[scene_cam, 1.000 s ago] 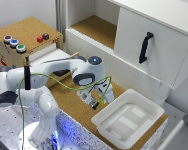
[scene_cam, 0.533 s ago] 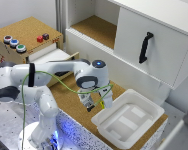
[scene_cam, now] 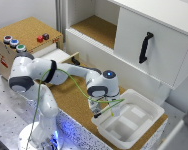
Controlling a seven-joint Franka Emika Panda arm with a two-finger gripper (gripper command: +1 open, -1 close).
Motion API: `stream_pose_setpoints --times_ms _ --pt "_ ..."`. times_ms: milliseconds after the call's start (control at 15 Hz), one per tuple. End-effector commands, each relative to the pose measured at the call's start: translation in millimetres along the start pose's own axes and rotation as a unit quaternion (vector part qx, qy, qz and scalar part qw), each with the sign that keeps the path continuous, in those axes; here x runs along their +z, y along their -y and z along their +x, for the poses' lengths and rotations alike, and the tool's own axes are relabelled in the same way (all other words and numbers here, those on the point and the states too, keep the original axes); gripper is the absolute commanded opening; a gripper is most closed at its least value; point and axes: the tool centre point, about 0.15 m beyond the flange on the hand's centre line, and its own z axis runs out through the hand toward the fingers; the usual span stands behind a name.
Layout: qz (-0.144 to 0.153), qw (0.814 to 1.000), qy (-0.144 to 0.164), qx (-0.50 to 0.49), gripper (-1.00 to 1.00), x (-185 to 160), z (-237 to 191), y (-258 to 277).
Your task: Move to the box, then place the yellow object
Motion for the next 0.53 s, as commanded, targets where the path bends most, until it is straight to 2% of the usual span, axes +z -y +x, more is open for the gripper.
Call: stream_pose_setpoints --times_ms 0,133,467 --pt "0.055 0.998 0.024 0.002 -1.0 58 59 10" --pt "0.066 0.997 0.027 0.0 -1.0 72 69 13" --pt "0.081 0.996 0.024 0.0 -1.0 78 98 16"
